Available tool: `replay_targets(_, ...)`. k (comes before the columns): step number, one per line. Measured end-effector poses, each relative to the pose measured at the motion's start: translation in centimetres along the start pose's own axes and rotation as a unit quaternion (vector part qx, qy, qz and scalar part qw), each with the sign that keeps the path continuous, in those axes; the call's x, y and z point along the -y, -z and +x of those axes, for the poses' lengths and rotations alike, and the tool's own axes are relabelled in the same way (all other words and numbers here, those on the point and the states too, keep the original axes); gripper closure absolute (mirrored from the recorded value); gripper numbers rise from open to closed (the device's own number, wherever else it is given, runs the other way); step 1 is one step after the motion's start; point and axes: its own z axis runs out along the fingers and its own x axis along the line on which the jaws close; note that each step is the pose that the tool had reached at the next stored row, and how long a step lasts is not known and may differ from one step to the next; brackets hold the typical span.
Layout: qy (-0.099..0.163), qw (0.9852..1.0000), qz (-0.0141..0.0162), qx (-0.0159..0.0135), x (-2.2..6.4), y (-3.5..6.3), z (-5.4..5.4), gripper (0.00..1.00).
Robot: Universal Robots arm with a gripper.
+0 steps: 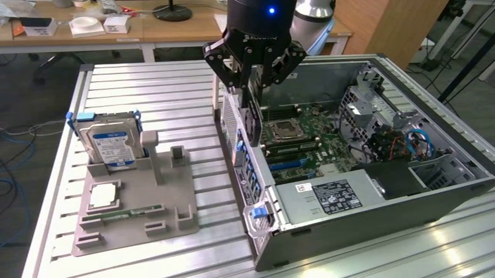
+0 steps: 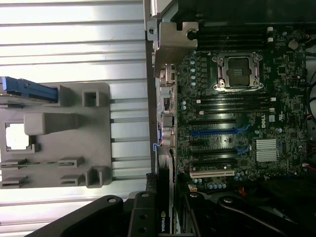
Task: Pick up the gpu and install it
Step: 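Pick up the gpu and move the gpu toward the slot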
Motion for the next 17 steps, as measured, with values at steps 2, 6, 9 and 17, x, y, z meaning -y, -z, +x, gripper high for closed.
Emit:
replay_targets(2, 0.000, 1.0000, 0.0000, 0.0000, -0.01, 0.00, -0.08, 0.74)
replay_targets(6, 0.000, 1.0000, 0.0000, 0.0000, -0.02, 0.00, -0.23, 0.74)
replay_targets(9, 0.000, 1.0000, 0.0000, 0.0000, -0.02, -0.01, -0.33, 0.74)
replay_targets(17, 0.000, 1.0000, 0.0000, 0.0000, -0.03, -0.02, -0.45, 0.74)
